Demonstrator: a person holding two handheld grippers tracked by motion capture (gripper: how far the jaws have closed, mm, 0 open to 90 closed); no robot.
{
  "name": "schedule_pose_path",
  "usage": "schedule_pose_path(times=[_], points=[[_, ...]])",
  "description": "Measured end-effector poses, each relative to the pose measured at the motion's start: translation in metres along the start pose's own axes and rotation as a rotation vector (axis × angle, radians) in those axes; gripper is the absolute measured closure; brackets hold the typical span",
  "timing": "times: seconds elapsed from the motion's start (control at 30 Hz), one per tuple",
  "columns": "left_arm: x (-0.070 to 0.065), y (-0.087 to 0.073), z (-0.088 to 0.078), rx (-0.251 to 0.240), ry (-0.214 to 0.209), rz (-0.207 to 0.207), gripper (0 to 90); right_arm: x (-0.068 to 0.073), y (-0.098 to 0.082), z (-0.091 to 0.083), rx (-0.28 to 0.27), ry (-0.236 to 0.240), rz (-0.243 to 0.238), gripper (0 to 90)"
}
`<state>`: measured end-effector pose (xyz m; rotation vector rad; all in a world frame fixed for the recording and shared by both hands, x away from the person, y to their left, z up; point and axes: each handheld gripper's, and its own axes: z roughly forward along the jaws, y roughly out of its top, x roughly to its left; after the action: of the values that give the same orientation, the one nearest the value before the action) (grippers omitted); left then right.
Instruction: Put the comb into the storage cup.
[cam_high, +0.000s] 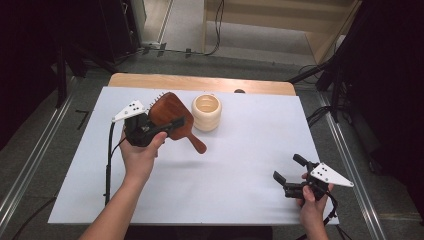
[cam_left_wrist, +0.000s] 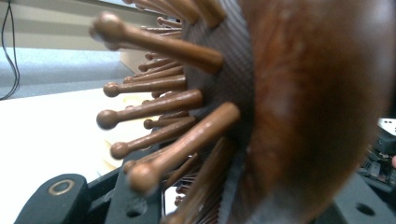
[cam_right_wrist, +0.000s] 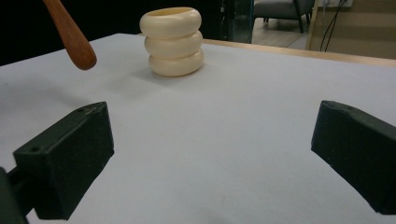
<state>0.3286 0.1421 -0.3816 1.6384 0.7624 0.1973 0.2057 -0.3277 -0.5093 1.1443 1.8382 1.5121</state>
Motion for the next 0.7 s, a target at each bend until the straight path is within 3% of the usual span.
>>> schedule_pose_path(times=[0.7], points=[[0.011, 0.021, 0.015, -0.013, 0.008, -0.001, 59.8, -0.005, -0.005, -0.002, 0.0, 0.0, 0.005, 0.0]])
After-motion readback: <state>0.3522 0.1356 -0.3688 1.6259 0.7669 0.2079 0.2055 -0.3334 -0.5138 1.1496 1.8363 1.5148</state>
